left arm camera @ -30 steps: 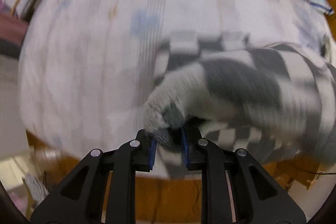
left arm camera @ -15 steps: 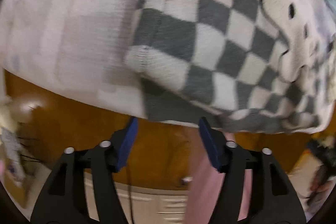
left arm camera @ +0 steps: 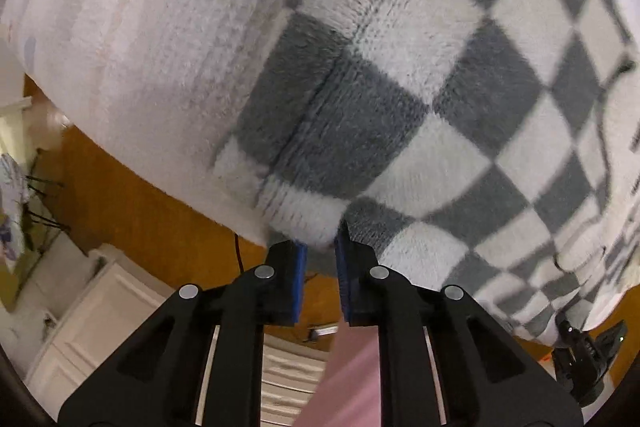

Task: Fold large clothes
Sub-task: 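Lift the hem with both tools and fold it over toward the collar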

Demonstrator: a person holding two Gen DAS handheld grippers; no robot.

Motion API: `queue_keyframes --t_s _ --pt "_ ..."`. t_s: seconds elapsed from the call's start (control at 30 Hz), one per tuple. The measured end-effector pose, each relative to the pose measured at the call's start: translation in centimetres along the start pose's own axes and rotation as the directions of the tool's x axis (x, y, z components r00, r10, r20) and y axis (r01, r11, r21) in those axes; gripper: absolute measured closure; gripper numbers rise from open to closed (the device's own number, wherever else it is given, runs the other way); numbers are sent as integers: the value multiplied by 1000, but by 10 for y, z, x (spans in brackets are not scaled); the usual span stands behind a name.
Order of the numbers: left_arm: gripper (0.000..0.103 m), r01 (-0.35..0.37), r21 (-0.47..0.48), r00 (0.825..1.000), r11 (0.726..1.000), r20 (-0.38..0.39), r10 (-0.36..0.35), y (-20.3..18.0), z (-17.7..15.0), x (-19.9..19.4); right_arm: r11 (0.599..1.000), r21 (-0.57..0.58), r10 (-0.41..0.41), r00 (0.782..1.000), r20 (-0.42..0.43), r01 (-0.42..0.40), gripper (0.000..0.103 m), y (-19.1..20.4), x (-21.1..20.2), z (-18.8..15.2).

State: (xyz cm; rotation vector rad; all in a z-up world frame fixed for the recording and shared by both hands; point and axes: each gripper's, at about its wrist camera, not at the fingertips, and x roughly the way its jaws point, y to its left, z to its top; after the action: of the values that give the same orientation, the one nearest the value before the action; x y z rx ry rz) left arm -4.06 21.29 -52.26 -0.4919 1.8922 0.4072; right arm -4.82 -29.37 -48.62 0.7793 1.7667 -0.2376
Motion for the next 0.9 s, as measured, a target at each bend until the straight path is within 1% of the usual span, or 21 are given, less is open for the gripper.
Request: queue_keyframes --t_s 0.03,0.07,0.1,0.13,0.17,0.23,0.3,0.33,0.37,0.4,0.43,0.47,0.5,0.57,0.6,0.63,0.7,0.73,0.8,0.83,0.9 --pt "89 -4 -5 1000 1000 -9 4 0 2 4 1000 23 -3 1000 -1 3 88 -2 5 2" --pt "89 -1 -13 1000 1000 -11 1 0 4 6 998 47 -28 1000 -6 28 77 -1 7 3" --pt "89 -9 -13 1000 1000 -15 9 -2 5 5 996 47 -69 997 -16 70 66 3 3 2" --pt "89 -19 -4 1000 1000 -18 19 -4 5 2 994 29 -104 994 -23 105 42 5 -3 2" --pt "89 -31 14 999 999 -18 32 -7 7 0 994 9 -113 994 -13 113 36 8 -13 3" --pt "86 -64 51 998 997 -16 65 -14 11 -1 997 5 -74 996 41 74 35 3 -41 4" --pt "86 -74 52 997 996 -15 75 -30 16 -2 996 83 -44 994 104 36 35 -14 -63 12" --pt "85 -78 50 997 996 -15 79 -36 16 -6 994 109 -22 992 125 8 36 -20 -66 17" --pt "85 -86 48 996 995 -14 87 -39 18 -5 991 133 -9 989 148 -11 58 -25 -65 25" --pt "85 -92 49 996 995 -14 93 -45 13 -2 988 152 -38 989 144 16 74 -31 -62 35" --pt "85 -107 56 994 993 -15 108 -51 12 0 988 154 -43 993 109 26 81 -31 -50 43" --pt "85 -119 60 993 991 -18 121 -57 10 0 990 128 -67 994 88 56 83 -25 -45 48" --pt "85 -125 61 992 990 -19 126 -62 9 -4 992 97 -92 992 88 83 84 -19 -49 50" --pt "85 -116 55 993 992 -14 117 -67 8 -9 989 -8 -146 976 164 149 87 -9 -77 53" --pt "85 -109 55 994 993 -12 110 -67 8 -10 987 -18 -156 971 183 162 87 -9 -82 52" --pt "85 -109 60 994 992 -8 109 -67 8 -10 985 -12 -166 968 189 171 92 -16 -81 52" --pt "84 -111 58 994 992 -2 111 -67 9 -6 985 6 -173 971 166 175 92 -20 -64 57" --pt "84 -110 51 994 993 -3 110 -67 12 -4 978 -13 -204 964 172 209 91 -15 -58 58" --pt "84 -117 56 993 992 -15 118 -71 16 -7 943 -78 -306 934 183 325 86 6 -52 62" --pt "84 -123 70 992 990 -23 124 -74 17 -9 938 -85 -318 933 171 335 85 9 -55 59" --pt "83 -123 101 992 987 -25 126 -71 16 -21 954 -77 -276 949 154 290 78 20 -67 55"
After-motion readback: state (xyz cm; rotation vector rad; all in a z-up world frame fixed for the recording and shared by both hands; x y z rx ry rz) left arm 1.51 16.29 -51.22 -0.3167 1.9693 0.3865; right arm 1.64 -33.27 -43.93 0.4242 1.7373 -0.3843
